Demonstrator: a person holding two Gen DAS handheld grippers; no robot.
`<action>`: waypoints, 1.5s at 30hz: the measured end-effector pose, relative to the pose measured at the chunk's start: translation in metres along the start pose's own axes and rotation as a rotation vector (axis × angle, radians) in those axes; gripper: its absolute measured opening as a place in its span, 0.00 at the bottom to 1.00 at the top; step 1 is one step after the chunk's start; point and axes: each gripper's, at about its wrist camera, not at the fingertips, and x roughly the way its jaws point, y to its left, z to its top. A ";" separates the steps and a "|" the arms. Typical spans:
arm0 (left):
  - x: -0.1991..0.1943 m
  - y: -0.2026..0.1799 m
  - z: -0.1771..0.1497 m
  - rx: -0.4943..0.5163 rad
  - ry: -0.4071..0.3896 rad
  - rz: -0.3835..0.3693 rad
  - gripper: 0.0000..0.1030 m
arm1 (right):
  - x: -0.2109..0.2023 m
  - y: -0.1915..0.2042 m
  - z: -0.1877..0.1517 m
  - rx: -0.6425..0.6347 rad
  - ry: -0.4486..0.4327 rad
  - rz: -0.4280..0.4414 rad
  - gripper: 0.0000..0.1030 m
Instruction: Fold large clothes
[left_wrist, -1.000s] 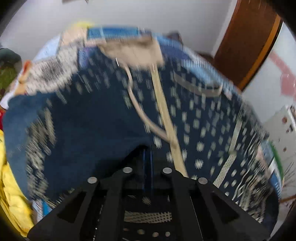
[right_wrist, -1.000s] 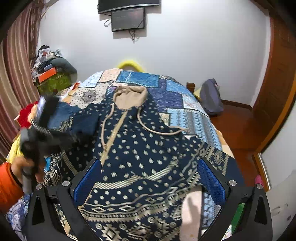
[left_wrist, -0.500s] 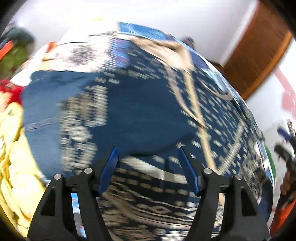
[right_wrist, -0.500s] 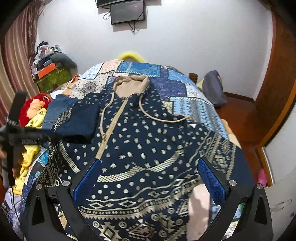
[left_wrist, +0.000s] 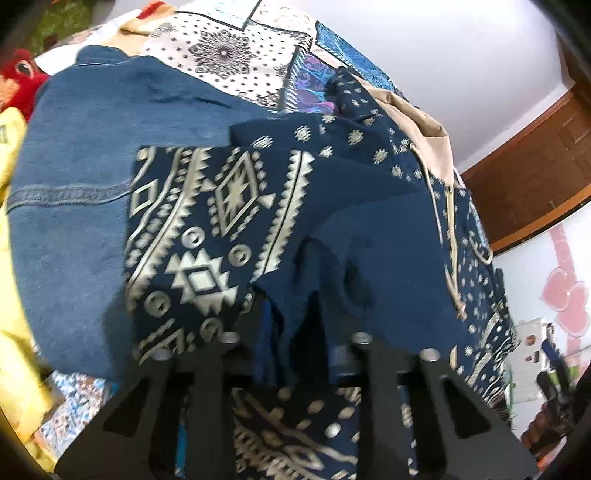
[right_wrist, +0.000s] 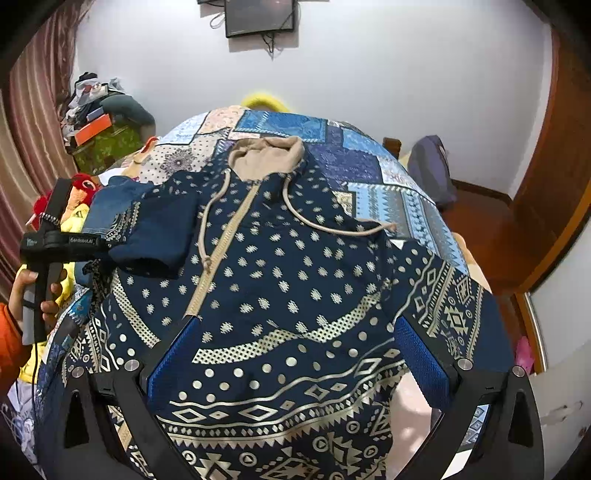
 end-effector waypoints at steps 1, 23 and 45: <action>0.000 -0.004 0.006 0.004 -0.002 0.001 0.09 | 0.000 -0.002 0.000 0.003 0.002 -0.003 1.00; -0.017 -0.298 0.009 0.549 -0.105 -0.067 0.05 | -0.051 -0.074 -0.013 0.093 -0.091 -0.086 1.00; 0.019 -0.311 -0.023 0.612 0.007 -0.028 0.62 | -0.051 -0.127 -0.044 0.210 -0.019 -0.183 1.00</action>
